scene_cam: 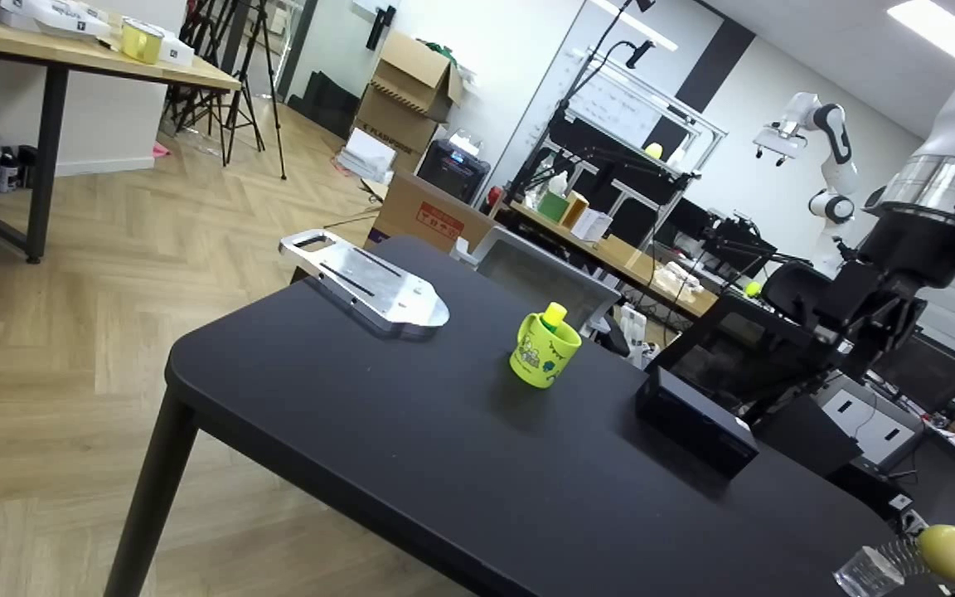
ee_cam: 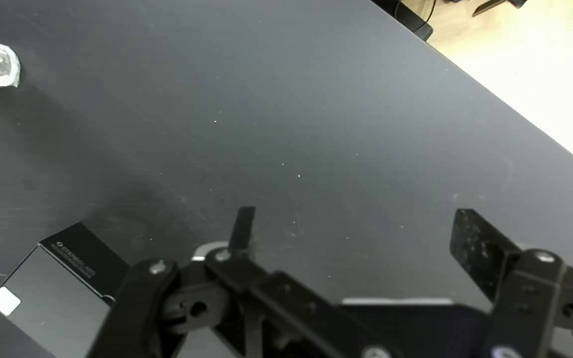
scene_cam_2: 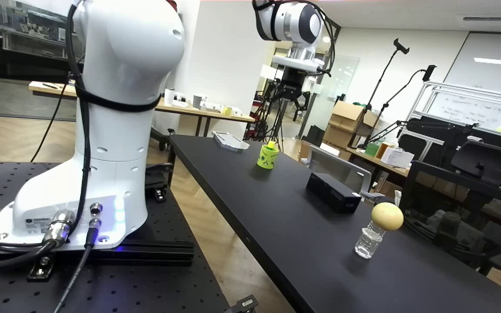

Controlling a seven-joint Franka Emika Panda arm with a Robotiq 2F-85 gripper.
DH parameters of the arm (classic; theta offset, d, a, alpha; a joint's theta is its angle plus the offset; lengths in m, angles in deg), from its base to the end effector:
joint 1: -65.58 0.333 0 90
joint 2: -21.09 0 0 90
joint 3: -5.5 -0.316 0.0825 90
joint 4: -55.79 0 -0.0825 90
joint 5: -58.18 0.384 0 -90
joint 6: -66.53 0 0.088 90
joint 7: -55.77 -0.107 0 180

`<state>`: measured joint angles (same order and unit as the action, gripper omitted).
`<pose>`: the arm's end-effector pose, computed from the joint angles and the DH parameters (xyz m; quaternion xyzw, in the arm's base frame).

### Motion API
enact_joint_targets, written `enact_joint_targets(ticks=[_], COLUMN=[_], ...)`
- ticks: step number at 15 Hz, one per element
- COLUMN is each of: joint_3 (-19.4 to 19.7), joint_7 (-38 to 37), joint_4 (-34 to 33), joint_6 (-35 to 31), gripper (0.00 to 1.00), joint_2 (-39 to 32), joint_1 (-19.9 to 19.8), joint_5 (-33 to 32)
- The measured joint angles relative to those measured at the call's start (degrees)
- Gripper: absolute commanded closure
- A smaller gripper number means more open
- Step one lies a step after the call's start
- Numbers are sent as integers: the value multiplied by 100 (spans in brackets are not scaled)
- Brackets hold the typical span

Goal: Pick up the glue stick from the cup and put it on the black object.

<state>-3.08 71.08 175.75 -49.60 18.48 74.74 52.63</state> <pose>0.5165 0.1589 0.3920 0.9494 0.3065 -0.0549 0.0400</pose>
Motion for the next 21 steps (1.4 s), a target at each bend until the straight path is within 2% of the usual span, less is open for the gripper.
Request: enact_joint_targets(ticks=[4,7,14,21], joint_3=[0,10,-60,-142], joint_7=[11,21,5,-297], joint_4=[0,-247,-1877,-3700], joint_6=[-9,-86,-346,-65], gripper=[0,0,0,0], joint_2=[-18,-325,-1821,-3099], joint_1=[-1,-19,166,952], joint_5=[-4,-75,-466,-755])
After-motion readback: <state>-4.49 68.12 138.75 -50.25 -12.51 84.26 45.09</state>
